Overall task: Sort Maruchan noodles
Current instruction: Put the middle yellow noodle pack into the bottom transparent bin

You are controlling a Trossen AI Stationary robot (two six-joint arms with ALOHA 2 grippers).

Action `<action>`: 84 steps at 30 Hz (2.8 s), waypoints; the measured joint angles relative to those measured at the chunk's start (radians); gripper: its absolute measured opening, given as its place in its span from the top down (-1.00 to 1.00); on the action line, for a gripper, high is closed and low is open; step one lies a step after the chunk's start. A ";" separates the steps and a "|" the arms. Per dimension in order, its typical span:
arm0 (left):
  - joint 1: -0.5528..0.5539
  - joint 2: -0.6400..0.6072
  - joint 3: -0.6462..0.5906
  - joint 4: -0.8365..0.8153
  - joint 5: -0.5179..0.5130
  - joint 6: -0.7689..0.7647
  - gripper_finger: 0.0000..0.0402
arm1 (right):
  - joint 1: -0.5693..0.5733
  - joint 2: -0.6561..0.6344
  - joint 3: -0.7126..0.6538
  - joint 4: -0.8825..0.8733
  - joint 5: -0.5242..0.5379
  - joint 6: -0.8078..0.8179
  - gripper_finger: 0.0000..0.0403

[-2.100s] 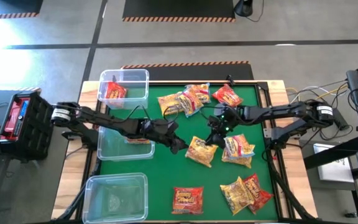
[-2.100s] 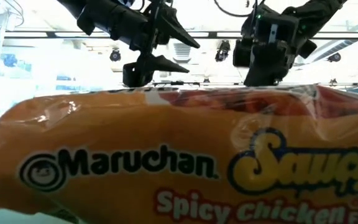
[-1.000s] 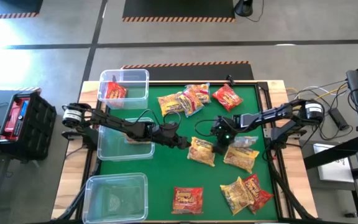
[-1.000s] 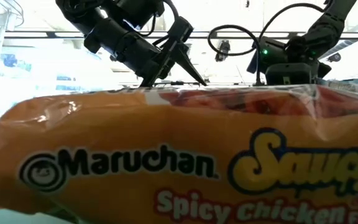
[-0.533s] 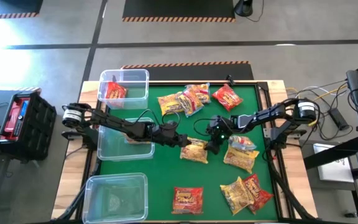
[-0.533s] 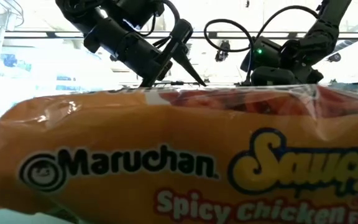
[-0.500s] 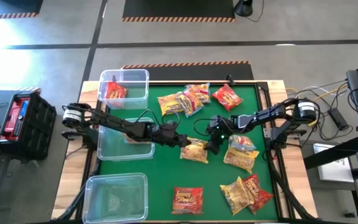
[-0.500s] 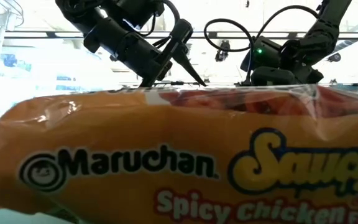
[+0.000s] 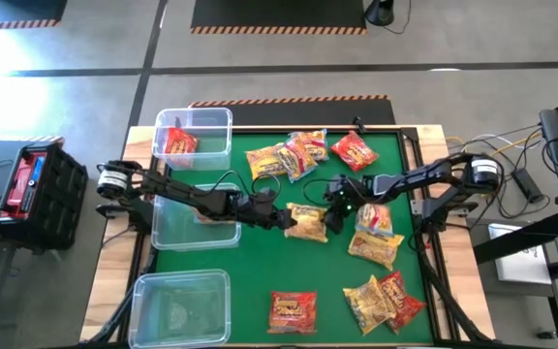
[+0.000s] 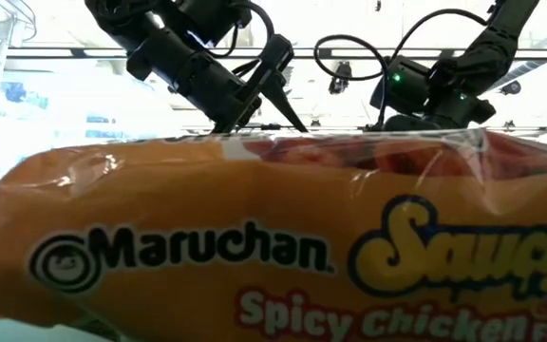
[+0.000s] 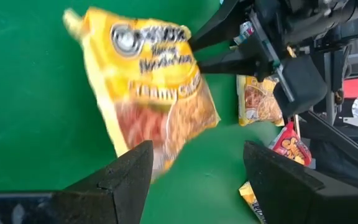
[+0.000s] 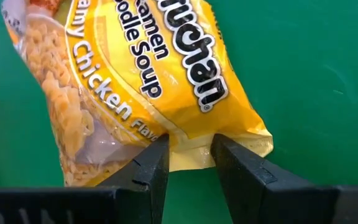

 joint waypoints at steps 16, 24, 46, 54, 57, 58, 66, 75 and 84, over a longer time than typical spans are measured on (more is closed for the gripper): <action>0.000 0.000 0.000 0.019 -0.001 0.016 -0.16 | 0.050 -0.306 0.030 -0.132 -0.022 0.009 0.40; 0.000 0.000 0.000 0.020 -0.001 0.016 -0.16 | 0.062 -0.161 0.024 -0.084 -0.004 -0.014 0.40; 0.000 0.000 0.000 -0.105 -0.091 -0.061 -0.16 | 0.062 0.105 0.027 0.044 0.053 -0.050 0.40; 0.011 0.025 0.000 -0.079 -0.130 -0.070 -0.16 | 0.062 0.104 0.028 0.052 0.054 -0.057 0.40; 0.012 0.077 0.000 -0.022 -0.127 -0.095 -0.16 | 0.062 0.104 0.029 0.053 0.054 -0.057 0.40; 0.012 0.094 0.003 -0.009 -0.123 -0.097 -0.16 | 0.062 0.104 0.029 0.053 0.053 -0.057 0.40; 0.012 0.190 0.077 0.012 -0.129 -0.086 -0.16 | 0.062 0.104 0.028 0.063 0.046 -0.057 0.40; 0.012 0.253 0.193 -0.028 -0.123 0.038 -0.16 | 0.062 0.105 0.027 0.090 0.045 -0.058 0.41; 0.012 0.248 0.333 -0.259 -0.087 0.164 0.17 | 0.064 0.103 0.026 0.095 0.040 -0.059 0.41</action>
